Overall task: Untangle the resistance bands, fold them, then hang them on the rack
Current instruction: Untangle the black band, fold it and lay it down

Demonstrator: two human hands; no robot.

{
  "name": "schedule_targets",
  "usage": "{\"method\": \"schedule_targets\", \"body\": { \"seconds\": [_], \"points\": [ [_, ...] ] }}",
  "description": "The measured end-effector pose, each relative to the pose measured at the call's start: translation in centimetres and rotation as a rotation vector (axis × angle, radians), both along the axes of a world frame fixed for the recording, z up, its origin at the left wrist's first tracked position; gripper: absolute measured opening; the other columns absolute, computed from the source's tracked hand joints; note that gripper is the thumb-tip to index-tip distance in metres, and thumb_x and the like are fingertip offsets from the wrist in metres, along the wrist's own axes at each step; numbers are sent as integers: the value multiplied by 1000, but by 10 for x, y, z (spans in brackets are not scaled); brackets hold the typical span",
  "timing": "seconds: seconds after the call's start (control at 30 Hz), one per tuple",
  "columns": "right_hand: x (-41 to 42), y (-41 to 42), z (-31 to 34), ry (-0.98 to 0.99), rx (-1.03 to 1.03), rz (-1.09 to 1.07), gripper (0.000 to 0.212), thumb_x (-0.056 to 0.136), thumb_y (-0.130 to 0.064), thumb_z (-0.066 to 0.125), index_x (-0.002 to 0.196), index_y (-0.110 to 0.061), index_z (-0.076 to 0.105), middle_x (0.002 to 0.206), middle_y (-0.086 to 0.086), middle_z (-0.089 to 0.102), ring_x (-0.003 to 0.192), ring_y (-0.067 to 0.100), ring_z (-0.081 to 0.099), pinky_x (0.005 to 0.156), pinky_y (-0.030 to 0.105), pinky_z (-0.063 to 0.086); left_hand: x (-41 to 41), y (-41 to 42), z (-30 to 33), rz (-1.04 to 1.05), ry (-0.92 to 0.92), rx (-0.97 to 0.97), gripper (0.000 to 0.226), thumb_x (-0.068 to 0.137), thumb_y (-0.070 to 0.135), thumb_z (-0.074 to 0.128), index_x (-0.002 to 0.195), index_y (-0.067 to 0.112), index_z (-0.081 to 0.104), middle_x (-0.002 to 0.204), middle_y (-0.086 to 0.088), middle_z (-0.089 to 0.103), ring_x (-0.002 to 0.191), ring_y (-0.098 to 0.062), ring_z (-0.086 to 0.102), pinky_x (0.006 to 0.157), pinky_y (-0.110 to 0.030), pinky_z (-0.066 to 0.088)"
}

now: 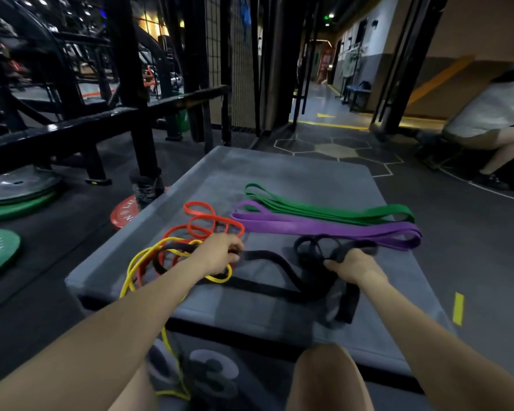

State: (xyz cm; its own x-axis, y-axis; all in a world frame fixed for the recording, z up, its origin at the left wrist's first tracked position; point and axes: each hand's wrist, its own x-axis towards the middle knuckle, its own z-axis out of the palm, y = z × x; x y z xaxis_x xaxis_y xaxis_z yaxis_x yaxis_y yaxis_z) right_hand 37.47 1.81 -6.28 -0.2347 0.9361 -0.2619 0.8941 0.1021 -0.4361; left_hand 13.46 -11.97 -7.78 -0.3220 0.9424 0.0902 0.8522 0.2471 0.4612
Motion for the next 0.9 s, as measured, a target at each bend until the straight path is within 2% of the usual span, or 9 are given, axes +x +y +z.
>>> {"method": "schedule_targets", "body": {
  "seconds": [0.07, 0.13, 0.23, 0.37, 0.53, 0.63, 0.7, 0.8, 0.9],
  "points": [
    [3, -7, 8, -95, 173, -49, 51, 83, -54, 59, 99, -5, 59, 112, 18, 59, 114, 36, 49, 84, 39, 44, -2, -1, -4, 14, 10, -19, 30, 88, 11, 61, 118, 9, 62, 120, -7, 64, 115, -21, 56, 91, -20, 36],
    [1, -16, 15, -141, 426, -35, 57, 85, -48, 59, 115, -1, 51, 123, 21, 48, 118, 39, 41, 92, 44, 41, -4, -3, -6, 8, 34, -29, 29, 88, 11, 60, 117, 10, 63, 120, -7, 64, 115, -21, 56, 93, -21, 36],
    [-15, -26, 20, -147, 665, 210, 45, 89, -33, 58, 115, 2, 45, 122, 21, 44, 115, 38, 40, 94, 42, 36, -9, -8, -7, 22, 44, 1, 26, 88, 12, 61, 114, 11, 65, 119, -5, 65, 113, -21, 57, 93, -23, 38],
    [-60, -46, 11, 79, 469, 484, 36, 88, -18, 58, 118, -2, 50, 123, 19, 47, 117, 37, 43, 97, 38, 34, -19, -23, -5, 41, 26, 108, 20, 85, 17, 64, 105, 13, 69, 109, -4, 67, 105, -22, 60, 90, -29, 43],
    [-119, -74, -13, 161, 278, 635, 54, 87, -26, 63, 132, -6, 41, 133, 15, 43, 125, 32, 38, 103, 36, 31, -31, -59, -6, 104, 56, 268, 9, 82, 21, 69, 88, 15, 68, 86, 4, 58, 85, -16, 57, 78, -29, 45],
    [-142, -80, -31, 190, 253, 684, 50, 86, -28, 62, 128, -7, 43, 128, 16, 46, 120, 35, 41, 98, 38, 34, -43, -80, -18, 152, 85, 253, 11, 83, 27, 67, 88, 17, 65, 84, 7, 51, 78, -13, 50, 79, -34, 46],
    [-151, -81, -42, 204, 240, 695, 48, 84, -29, 63, 124, -7, 47, 123, 16, 52, 115, 36, 46, 94, 39, 38, -51, -93, -28, 189, 68, 174, 27, 82, 37, 66, 100, 18, 61, 92, 6, 49, 84, -14, 51, 84, -34, 46],
    [-158, -76, -50, 216, 248, 678, 43, 81, -29, 63, 118, -10, 53, 115, 15, 58, 111, 34, 51, 92, 38, 42, -58, -105, -41, 214, 24, -49, 63, 75, 57, 65, 123, 20, 50, 115, -1, 48, 111, -20, 49, 96, -41, 43],
    [-158, -73, -45, 295, 275, 643, 34, 79, -13, 62, 112, -7, 58, 106, 15, 63, 101, 33, 57, 89, 35, 44, -55, -101, -44, 242, 71, -103, 77, 67, 65, 66, 129, 24, 46, 123, 1, 45, 120, -20, 45, 99, -41, 42]
  ]
}}
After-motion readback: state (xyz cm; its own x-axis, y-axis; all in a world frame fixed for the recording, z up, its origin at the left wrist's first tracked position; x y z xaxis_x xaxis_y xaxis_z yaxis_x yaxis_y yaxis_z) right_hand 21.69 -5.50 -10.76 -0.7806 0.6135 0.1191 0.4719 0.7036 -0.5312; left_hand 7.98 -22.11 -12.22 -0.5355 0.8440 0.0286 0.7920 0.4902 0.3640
